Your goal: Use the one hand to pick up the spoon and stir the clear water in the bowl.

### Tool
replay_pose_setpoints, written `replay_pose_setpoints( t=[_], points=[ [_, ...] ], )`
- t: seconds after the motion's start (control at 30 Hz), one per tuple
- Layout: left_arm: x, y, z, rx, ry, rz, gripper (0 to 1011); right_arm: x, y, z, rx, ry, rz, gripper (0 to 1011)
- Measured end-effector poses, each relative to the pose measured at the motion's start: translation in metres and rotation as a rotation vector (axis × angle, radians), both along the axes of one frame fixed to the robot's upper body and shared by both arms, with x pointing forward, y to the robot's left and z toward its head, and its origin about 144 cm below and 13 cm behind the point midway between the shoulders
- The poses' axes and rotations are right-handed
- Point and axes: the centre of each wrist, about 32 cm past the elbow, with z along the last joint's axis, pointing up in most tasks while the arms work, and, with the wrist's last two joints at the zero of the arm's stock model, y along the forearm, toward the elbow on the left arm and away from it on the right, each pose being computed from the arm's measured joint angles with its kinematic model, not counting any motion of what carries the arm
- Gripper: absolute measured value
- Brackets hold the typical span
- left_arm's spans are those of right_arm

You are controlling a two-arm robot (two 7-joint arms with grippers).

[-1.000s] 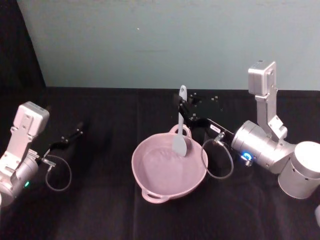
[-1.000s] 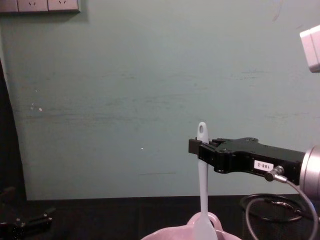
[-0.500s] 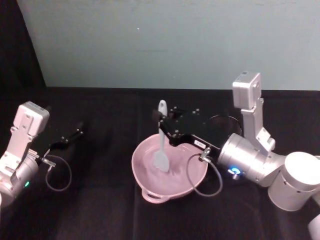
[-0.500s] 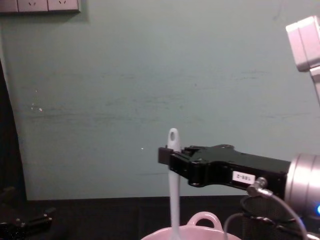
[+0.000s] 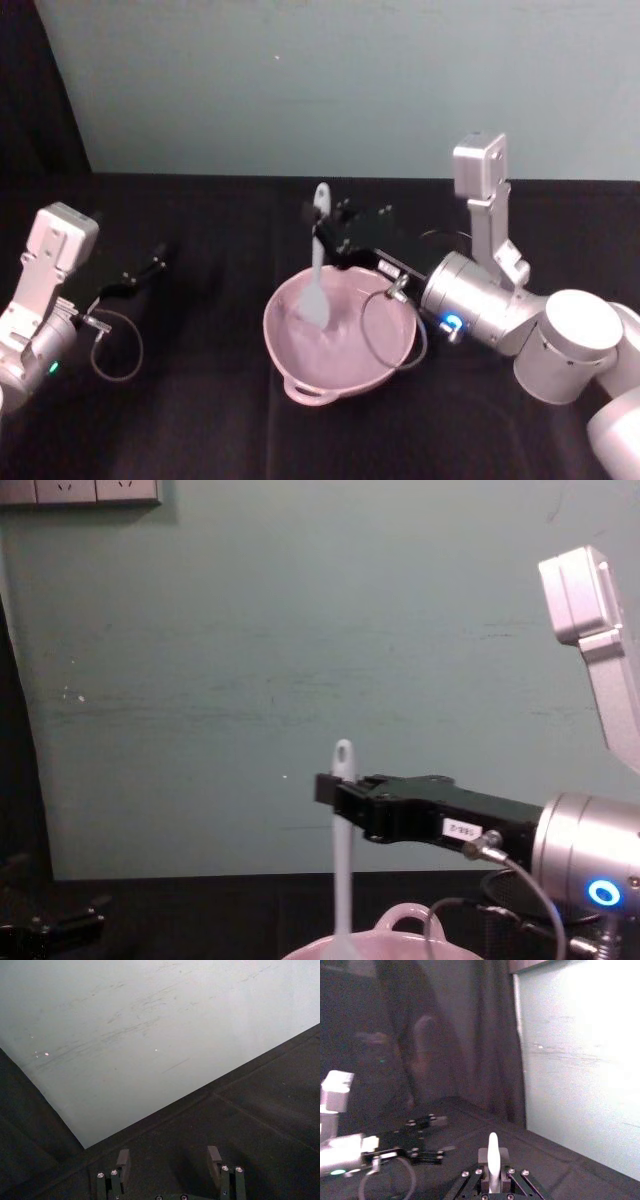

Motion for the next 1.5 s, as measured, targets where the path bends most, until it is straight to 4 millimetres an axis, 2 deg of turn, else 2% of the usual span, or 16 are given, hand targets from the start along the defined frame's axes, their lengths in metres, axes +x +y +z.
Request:
replay_pose_setpoints(
  t=[0.23,0.53,0.73,1.0,1.23,1.5],
  points=[
    [0.000,0.000,0.000,0.000,0.000,0.000,1005,0.008,-0.022,-0.001,0.013,-0.002,-0.080,121],
    [0.000,0.000,0.000,0.000,0.000,0.000,1005,-0.002,-0.041,0.004,-0.013,-0.020,-0.100,121],
    [0.000,0.000,0.000,0.000,0.000,0.000,1005,-0.013,-0.034,0.009,-0.057,-0.037,-0.043,121],
    [0.000,0.000,0.000,0.000,0.000,0.000,1005,-0.021,-0.009,0.008,-0.035,-0.029,0.066,121],
    [0.000,0.000,0.000,0.000,0.000,0.000,1005,-0.012,0.003,0.007,-0.005,-0.010,0.084,121],
    [0.000,0.000,0.000,0.000,0.000,0.000,1005,0.006,-0.005,0.001,0.003,0.004,0.017,121]
  ],
)
